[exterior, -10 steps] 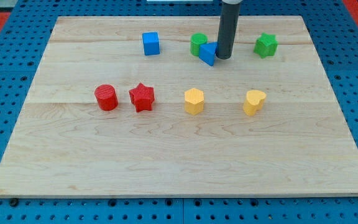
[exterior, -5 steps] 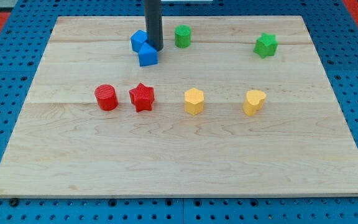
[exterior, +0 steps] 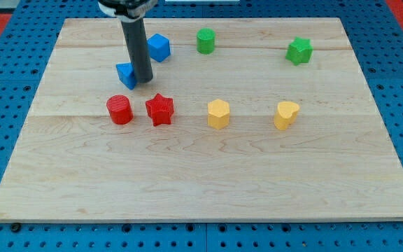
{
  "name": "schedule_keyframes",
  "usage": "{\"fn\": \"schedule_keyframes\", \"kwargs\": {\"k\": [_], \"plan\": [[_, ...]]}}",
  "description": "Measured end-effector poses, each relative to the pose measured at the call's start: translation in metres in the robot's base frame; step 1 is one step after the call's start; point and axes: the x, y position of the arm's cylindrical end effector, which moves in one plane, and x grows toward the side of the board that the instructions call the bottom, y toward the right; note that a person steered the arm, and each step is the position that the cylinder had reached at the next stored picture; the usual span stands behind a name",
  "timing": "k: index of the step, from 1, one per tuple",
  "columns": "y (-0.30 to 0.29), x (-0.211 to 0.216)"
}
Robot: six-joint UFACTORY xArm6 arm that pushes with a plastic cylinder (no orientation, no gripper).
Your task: Place the blue triangle towards the top left corner of the board
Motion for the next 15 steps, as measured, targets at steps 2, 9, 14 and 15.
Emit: {"fn": "schedule_keyframes", "kwargs": {"k": [2,9,14,15], "plan": [[-0.090,0.014],[-0.145,-0.054],[-0.160,-0.082],[-0.160,-0.083]]}}
